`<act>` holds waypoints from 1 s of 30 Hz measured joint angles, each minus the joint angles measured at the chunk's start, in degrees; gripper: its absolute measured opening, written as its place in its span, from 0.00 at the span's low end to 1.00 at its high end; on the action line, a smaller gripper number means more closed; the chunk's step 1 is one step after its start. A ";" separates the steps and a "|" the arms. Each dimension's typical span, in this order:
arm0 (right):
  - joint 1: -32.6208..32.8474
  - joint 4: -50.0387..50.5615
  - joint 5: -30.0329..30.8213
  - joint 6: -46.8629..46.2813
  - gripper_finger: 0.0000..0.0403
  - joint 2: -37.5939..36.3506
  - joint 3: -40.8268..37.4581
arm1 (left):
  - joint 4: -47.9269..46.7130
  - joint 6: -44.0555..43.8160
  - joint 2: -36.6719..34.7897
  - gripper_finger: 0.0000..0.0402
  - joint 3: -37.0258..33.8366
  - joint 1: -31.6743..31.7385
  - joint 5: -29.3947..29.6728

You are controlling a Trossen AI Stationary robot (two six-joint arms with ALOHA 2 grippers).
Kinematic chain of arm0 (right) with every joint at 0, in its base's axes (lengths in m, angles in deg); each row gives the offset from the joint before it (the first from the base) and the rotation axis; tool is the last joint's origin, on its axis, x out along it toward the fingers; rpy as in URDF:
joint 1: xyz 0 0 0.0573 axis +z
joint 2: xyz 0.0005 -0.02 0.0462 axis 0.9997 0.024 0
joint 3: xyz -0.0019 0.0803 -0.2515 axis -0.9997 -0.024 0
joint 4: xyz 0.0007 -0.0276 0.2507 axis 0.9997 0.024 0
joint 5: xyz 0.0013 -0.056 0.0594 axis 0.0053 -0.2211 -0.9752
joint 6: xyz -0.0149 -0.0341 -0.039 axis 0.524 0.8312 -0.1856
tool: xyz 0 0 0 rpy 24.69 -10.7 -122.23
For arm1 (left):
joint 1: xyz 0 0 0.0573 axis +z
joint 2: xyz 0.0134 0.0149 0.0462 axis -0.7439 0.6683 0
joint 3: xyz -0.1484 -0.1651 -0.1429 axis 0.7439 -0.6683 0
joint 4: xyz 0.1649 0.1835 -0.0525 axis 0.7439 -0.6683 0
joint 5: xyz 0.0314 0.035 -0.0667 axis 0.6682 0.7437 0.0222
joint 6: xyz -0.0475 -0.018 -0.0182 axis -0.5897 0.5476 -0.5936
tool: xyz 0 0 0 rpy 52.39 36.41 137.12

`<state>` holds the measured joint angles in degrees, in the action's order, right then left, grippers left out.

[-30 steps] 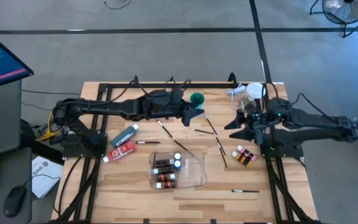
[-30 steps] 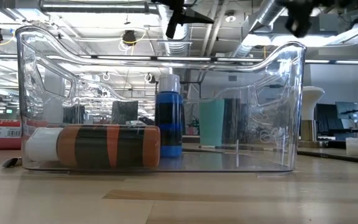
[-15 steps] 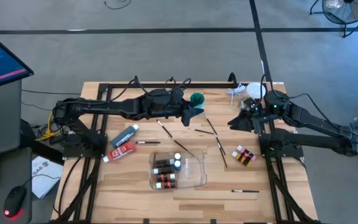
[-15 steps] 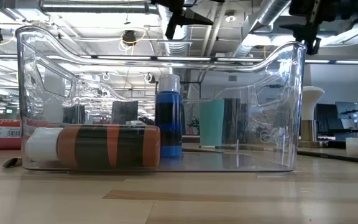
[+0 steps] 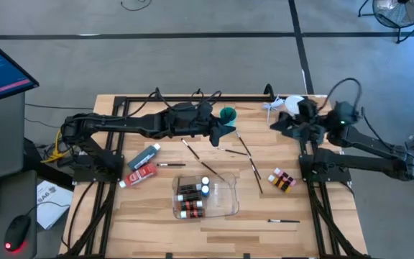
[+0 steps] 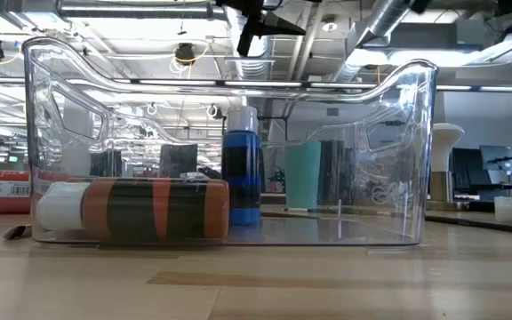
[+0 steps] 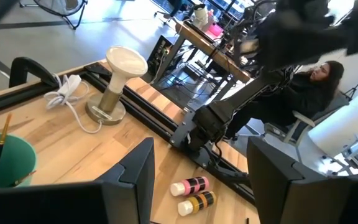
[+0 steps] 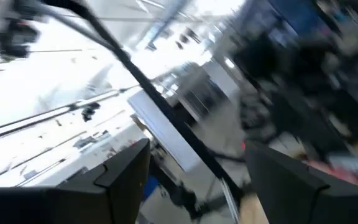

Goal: Pick & Place Paint Supplies
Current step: Adjust the transparent bin

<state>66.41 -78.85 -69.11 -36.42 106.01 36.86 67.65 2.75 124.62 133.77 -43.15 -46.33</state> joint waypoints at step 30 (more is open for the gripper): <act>0.00 -9.69 0.15 -4.46 0.63 0.02 0.01 | 0.07 -1.70 0.00 0.40 0.00 0.42 0.19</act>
<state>66.41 -88.54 -68.95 -40.88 106.03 36.86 67.72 1.04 124.62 133.77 -42.74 -46.13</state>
